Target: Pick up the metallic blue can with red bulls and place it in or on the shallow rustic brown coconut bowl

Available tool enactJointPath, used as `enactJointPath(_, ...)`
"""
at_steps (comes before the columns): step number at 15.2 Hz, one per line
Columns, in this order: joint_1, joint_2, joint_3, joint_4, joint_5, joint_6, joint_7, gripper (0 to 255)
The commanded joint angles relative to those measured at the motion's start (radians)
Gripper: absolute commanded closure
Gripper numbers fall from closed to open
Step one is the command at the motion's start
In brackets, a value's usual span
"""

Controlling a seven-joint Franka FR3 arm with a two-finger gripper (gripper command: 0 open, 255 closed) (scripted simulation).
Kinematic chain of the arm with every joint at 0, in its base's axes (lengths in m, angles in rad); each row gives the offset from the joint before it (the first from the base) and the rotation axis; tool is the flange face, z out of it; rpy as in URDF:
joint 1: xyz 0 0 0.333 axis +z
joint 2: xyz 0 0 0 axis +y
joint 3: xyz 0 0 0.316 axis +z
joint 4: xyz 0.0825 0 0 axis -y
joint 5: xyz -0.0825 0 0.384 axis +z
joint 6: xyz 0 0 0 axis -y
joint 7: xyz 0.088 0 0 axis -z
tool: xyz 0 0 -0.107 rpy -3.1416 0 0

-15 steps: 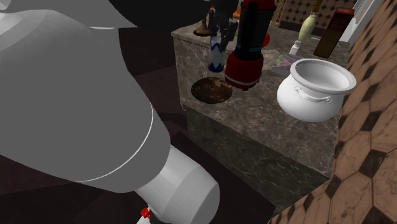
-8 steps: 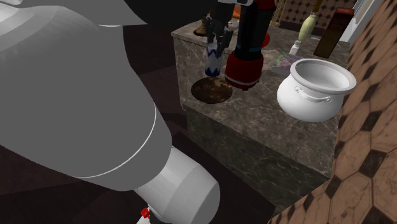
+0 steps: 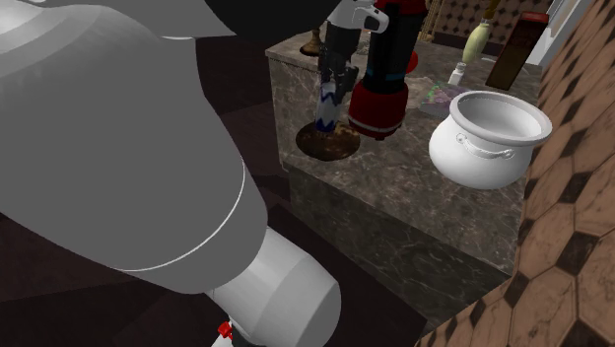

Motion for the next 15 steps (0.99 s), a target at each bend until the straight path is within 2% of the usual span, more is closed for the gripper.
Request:
enactJointPath(1,0.001,0.006,0.002,-0.022,0.001,0.029,0.000,255)
enactJointPath(7,0.003,0.028,0.007,-0.076,0.001,0.105,-0.004,255)
enactJointPath(15,0.003,0.028,0.007,-0.076,0.001,0.105,-0.004,255)
